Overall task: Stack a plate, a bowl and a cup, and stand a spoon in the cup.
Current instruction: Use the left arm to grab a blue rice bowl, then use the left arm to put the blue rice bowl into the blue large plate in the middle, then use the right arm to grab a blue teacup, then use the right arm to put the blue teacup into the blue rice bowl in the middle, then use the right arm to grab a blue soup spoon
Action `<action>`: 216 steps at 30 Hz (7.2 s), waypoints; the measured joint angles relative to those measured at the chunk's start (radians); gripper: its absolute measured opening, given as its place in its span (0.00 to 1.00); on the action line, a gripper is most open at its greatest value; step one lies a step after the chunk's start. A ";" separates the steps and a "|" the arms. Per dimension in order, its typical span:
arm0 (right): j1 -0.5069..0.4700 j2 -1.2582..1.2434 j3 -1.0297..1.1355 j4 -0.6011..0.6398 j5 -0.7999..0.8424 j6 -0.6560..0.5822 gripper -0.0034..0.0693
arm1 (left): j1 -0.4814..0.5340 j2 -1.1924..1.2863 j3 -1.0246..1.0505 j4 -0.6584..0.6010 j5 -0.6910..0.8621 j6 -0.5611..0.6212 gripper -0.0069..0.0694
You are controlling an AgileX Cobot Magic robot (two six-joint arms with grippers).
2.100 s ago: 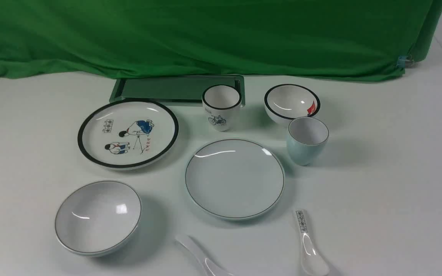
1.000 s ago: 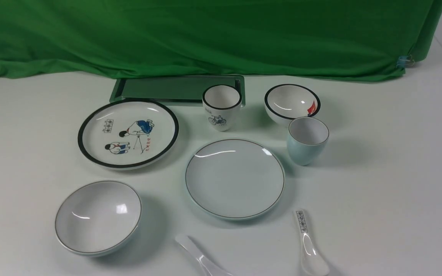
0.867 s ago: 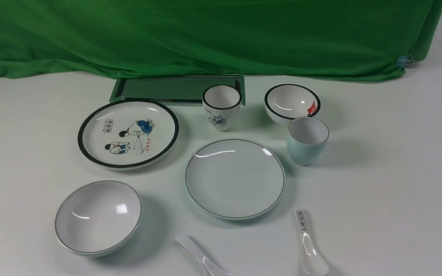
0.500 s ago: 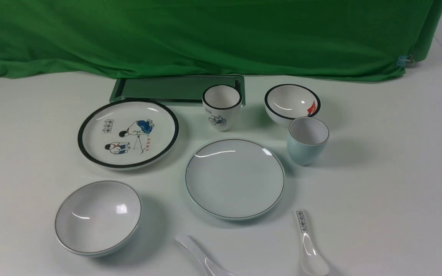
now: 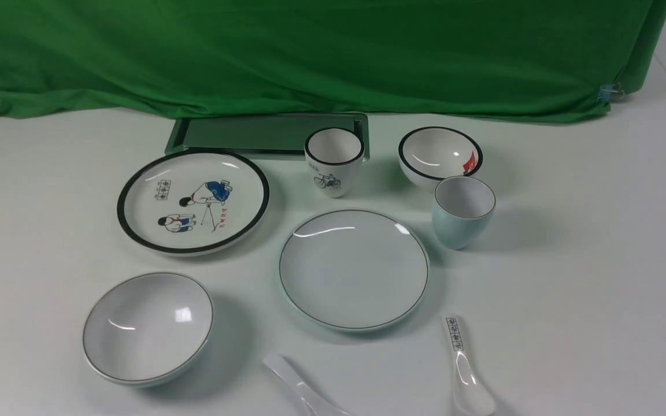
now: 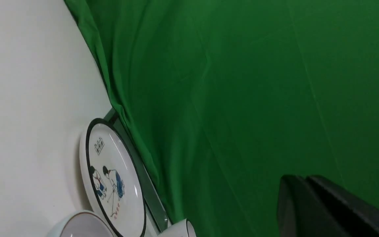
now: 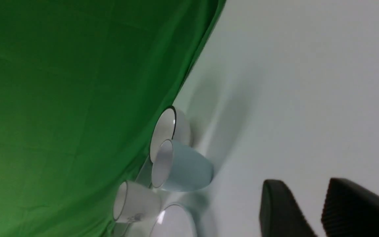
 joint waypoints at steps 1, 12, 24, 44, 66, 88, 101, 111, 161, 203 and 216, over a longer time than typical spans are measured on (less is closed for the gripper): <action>0.000 0.000 0.000 -0.006 0.000 -0.019 0.38 | 0.000 0.000 0.000 0.010 -0.001 -0.010 0.05; 0.034 0.000 -0.017 -0.016 -0.114 -0.306 0.37 | 0.000 0.001 -0.176 0.423 0.082 -0.075 0.05; 0.197 0.467 -0.489 -0.018 0.025 -1.090 0.06 | -0.016 0.663 -0.778 0.547 0.935 0.668 0.05; 0.485 1.034 -0.781 -0.017 0.445 -1.269 0.07 | -0.113 1.416 -0.881 0.588 0.866 0.576 0.59; 0.488 1.035 -0.782 -0.026 0.227 -1.274 0.08 | -0.167 1.503 -1.010 0.390 0.837 0.737 0.08; 0.488 1.037 -0.787 -0.037 0.202 -1.274 0.08 | -0.388 2.067 -1.567 0.130 0.883 0.824 0.09; 0.458 1.322 -1.104 -0.110 0.438 -1.208 0.11 | -0.388 2.060 -1.715 0.184 1.020 0.836 0.52; 0.290 1.696 -1.413 -0.102 0.496 -1.143 0.59 | -0.388 1.789 -1.795 0.550 1.202 0.736 0.53; 0.570 2.138 -1.844 -0.012 0.746 -1.273 0.20 | -0.388 1.429 -1.236 0.569 0.975 0.704 0.14; 0.919 2.032 -1.404 -0.014 0.367 -1.366 0.77 | -0.388 0.933 -0.788 0.595 0.948 0.678 0.17; 0.937 2.043 -1.441 -0.015 0.404 -1.349 0.27 | -0.388 0.932 -0.788 0.595 0.915 0.678 0.17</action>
